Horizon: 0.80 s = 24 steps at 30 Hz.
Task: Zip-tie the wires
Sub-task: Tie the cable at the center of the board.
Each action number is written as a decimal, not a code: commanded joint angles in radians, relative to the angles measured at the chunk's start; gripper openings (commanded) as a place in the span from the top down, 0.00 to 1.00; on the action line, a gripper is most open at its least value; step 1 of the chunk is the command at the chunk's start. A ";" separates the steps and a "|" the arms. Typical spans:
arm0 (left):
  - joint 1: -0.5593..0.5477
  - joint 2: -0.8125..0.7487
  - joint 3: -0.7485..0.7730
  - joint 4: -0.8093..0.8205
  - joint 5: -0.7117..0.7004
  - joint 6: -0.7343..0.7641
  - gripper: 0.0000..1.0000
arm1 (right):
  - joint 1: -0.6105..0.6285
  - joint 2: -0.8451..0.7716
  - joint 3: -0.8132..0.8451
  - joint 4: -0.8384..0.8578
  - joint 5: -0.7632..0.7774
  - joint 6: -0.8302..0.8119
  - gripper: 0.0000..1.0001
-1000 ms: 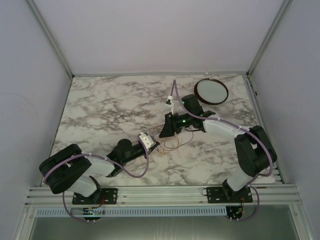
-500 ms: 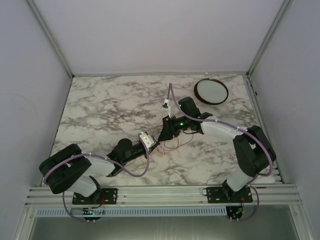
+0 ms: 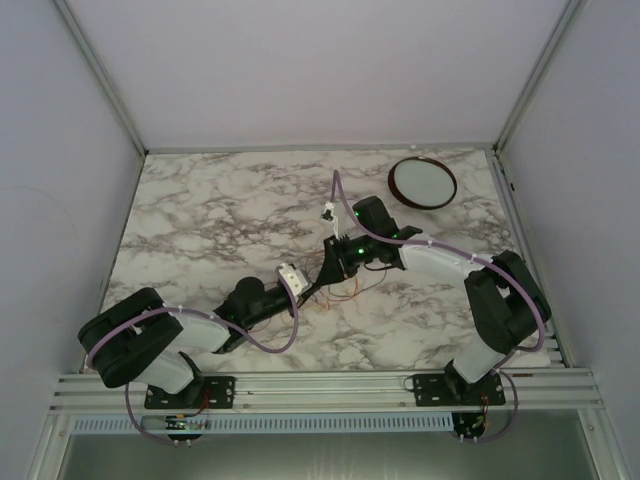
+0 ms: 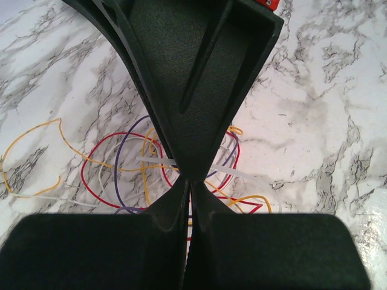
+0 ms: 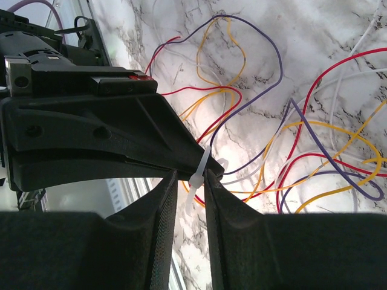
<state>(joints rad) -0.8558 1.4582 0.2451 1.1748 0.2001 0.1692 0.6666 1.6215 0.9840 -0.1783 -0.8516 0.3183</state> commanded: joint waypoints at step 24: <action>0.005 -0.300 0.083 -0.500 -0.072 -0.172 0.43 | 0.007 0.020 0.042 -0.020 0.116 -0.063 0.97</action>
<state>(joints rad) -0.8558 1.2709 0.2764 0.8909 0.1822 0.0685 0.6666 1.6379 0.9848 -0.1959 -0.7845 0.2836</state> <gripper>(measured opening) 0.553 0.082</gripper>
